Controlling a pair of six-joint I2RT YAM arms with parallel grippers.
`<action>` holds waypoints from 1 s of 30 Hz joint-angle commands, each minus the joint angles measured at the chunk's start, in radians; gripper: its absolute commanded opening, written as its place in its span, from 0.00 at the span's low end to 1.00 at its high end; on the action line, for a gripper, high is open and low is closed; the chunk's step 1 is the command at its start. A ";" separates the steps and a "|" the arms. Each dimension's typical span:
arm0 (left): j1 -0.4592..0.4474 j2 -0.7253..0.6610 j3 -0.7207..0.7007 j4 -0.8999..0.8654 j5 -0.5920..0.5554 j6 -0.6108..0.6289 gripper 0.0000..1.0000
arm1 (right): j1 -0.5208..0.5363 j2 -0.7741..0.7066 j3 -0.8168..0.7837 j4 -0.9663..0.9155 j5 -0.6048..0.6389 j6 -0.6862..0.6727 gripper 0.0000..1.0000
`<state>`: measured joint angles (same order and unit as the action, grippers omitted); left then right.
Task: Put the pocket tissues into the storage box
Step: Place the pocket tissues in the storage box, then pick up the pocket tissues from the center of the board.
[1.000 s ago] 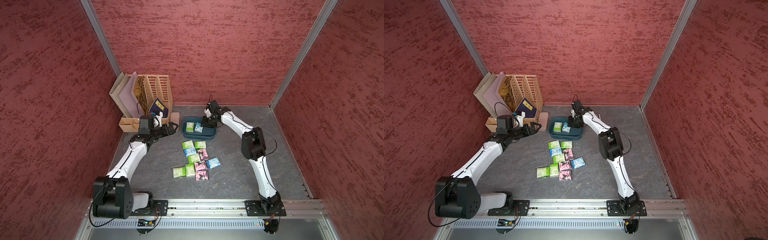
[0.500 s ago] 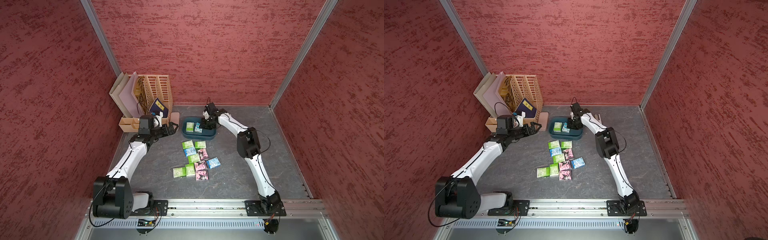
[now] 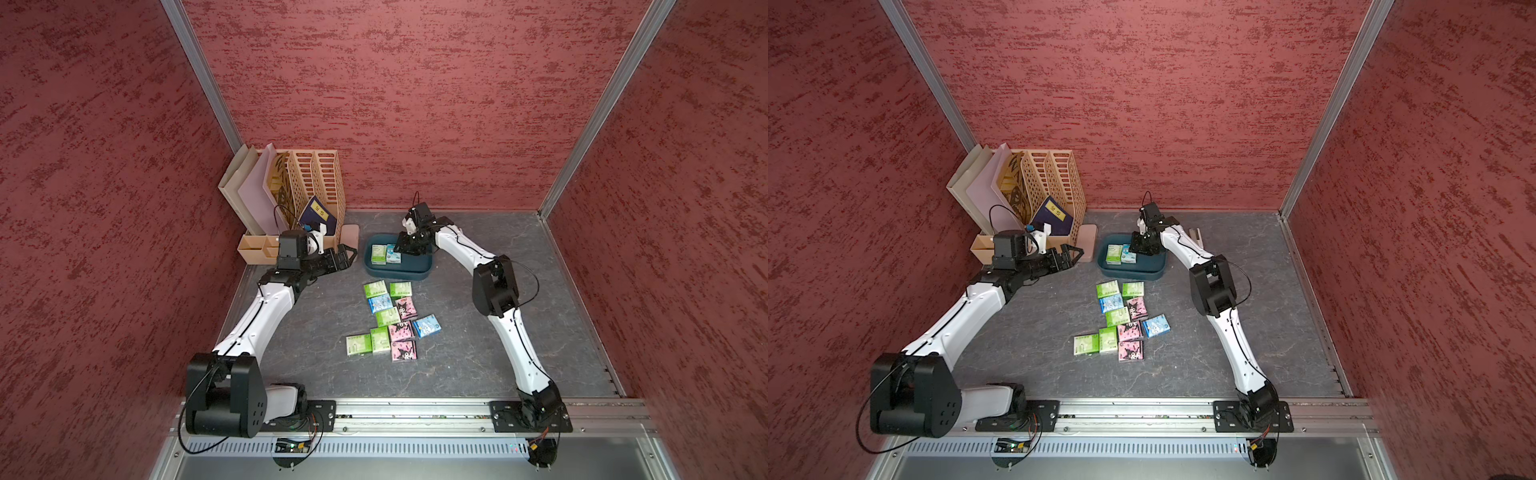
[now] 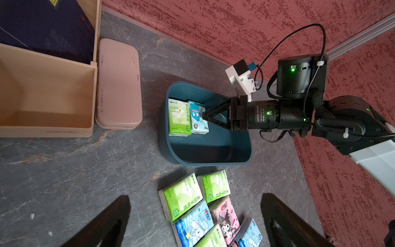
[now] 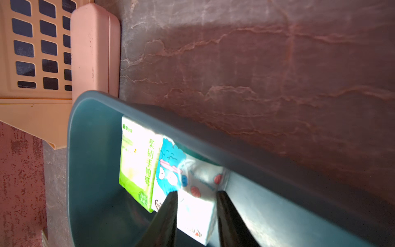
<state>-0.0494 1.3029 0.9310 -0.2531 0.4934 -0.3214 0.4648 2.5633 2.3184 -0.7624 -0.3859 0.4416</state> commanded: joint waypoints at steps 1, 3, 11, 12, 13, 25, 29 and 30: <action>0.008 0.001 -0.012 0.012 0.012 0.003 1.00 | 0.009 0.027 0.029 0.031 -0.029 0.015 0.34; 0.007 0.003 -0.013 0.008 0.017 -0.005 1.00 | 0.008 0.022 0.026 0.032 -0.031 0.017 0.35; 0.003 0.014 0.001 -0.089 0.026 -0.004 1.00 | 0.009 -0.155 -0.149 0.177 0.000 0.009 0.51; 0.001 0.020 0.009 -0.111 0.027 0.005 1.00 | 0.008 -0.188 -0.174 0.199 0.007 0.005 0.52; -0.005 0.029 0.019 -0.134 0.025 0.020 1.00 | 0.009 -0.217 -0.191 0.212 0.013 0.001 0.53; -0.217 0.133 0.218 -0.538 -0.131 0.358 1.00 | -0.058 -0.630 -0.595 0.332 -0.019 -0.027 0.56; -0.248 0.173 0.219 -0.591 -0.215 0.399 1.00 | -0.092 -0.755 -0.761 0.352 -0.051 -0.038 0.55; -0.249 0.180 0.216 -0.586 -0.225 0.400 1.00 | -0.094 -0.779 -0.794 0.353 -0.058 -0.047 0.54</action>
<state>-0.2962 1.4567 1.1427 -0.7570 0.3565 0.0071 0.3862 1.8191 1.6070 -0.4316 -0.4114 0.4206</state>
